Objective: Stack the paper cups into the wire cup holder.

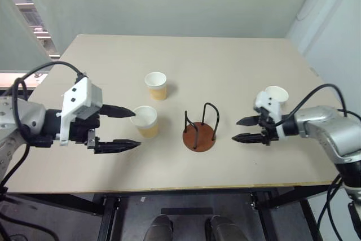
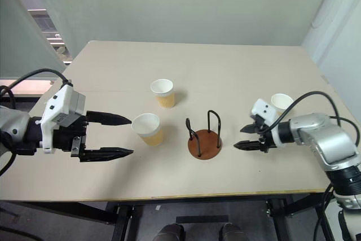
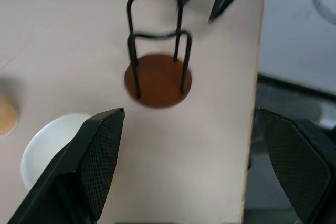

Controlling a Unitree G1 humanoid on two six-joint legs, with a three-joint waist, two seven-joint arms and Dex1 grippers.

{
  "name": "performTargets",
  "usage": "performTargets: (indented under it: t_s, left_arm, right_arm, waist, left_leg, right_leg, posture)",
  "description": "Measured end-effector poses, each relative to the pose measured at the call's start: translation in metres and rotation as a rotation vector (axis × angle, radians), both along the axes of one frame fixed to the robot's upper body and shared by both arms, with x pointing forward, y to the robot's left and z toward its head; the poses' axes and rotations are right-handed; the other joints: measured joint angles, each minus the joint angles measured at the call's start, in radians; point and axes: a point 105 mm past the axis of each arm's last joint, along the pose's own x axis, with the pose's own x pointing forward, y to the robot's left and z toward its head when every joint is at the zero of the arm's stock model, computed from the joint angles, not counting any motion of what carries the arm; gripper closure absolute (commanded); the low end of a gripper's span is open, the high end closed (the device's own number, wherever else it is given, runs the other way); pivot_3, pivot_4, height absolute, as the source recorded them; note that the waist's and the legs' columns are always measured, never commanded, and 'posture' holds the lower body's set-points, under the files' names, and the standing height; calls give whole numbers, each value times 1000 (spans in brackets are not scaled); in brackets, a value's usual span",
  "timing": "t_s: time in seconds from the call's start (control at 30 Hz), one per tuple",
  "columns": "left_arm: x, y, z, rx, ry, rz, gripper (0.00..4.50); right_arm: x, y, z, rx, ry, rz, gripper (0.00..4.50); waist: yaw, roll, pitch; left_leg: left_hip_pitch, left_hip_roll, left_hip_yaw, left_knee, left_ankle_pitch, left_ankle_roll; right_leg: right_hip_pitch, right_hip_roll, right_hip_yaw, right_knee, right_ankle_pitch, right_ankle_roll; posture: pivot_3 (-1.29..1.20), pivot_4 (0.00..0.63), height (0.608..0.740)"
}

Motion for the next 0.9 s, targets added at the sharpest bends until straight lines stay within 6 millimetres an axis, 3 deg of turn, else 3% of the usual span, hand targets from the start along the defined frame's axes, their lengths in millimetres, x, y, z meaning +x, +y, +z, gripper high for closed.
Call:
performTargets:
  t_s: [0.13, 0.27, 0.6, 0.9]
  left_arm:
    - [9, 7, -2, 149, -95, 7, 135]
    - [18, 6, -6, 233, -149, 0, 135]
    - [44, 21, -22, 460, -200, 61, 135]
    - [49, 8, -41, 476, -179, -14, 135]
  right_arm:
    - [-2, 0, 36, 80, -91, 71, 1036]
    - [-15, 13, 58, 249, -93, 200, 1036]
    - [-35, 22, 67, 335, -26, 355, 1036]
    - [-43, 22, 77, 349, -4, 411, 1036]
  waist:
    - [0, 0, 0]
    - [0, -1, 0]
    - [0, -1, 0]
    - [1, -1, 0]
  left_leg:
    - [0, 0, 0, 0, 0, 0]
    - [-1, 0, 0, 0, 0, 0]
    - [-1, -1, 0, 0, 0, 0]
    - [-1, -1, -1, 0, 0, 0]
  right_leg:
    - [0, 0, 0, 0, -2, -3]
    - [0, 0, 0, 0, -2, -4]
    - [-1, 0, 0, 0, -2, -3]
    - [-1, 0, 0, 0, -1, -2]
  posture:
    - [0, 150, 740]
    - [0, 150, 740]
    - [0, 150, 740]
    - [0, 150, 740]
